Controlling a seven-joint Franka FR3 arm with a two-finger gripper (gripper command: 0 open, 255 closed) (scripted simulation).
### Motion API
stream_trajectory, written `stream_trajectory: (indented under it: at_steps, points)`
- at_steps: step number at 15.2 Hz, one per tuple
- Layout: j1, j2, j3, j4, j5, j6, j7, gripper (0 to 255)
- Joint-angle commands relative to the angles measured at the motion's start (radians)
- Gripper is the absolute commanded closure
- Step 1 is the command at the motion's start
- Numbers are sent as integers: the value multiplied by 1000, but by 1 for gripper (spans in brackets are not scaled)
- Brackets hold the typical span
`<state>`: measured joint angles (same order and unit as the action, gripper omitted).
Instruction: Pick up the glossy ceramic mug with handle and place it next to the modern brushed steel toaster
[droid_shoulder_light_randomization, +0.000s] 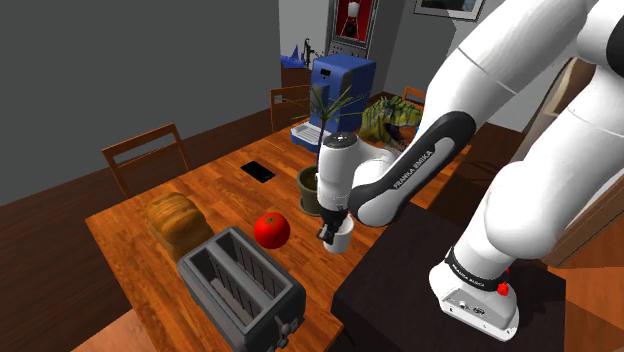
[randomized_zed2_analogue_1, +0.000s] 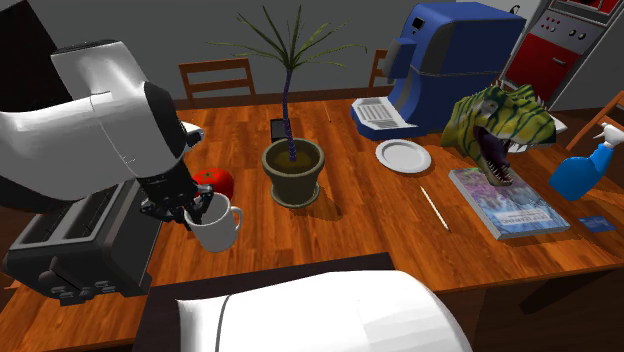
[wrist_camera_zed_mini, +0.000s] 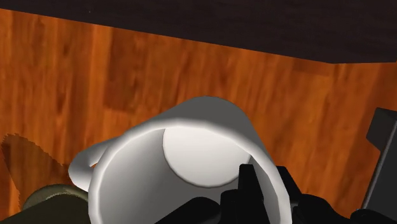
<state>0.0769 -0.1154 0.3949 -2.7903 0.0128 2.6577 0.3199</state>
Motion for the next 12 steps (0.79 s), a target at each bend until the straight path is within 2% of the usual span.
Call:
stream_trajectory:
  at_steps: [1,8,12]
  points:
    - [-12,40,4,0,-34,39,24,255]
    - [-35,182,-14,9,-213,156,155,255]
    - [-14,266,-68,26,-349,214,256,255]
